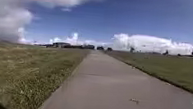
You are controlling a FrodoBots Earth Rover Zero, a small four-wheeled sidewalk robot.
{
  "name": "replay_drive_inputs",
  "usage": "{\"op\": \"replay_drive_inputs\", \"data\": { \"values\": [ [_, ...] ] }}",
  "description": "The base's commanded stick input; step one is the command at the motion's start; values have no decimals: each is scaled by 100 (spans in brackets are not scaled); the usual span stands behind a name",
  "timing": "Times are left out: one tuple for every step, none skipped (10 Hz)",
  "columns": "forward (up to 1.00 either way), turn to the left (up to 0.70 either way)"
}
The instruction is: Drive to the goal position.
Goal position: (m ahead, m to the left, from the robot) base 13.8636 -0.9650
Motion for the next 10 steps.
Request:
{"op": "replay_drive_inputs", "data": {
  "values": [
    [70,0],
    [70,0],
    [70,0],
    [70,0],
    [70,0],
    [70,0],
    [70,0],
    [70,0],
    [70,0],
    [70,0]
  ]
}}
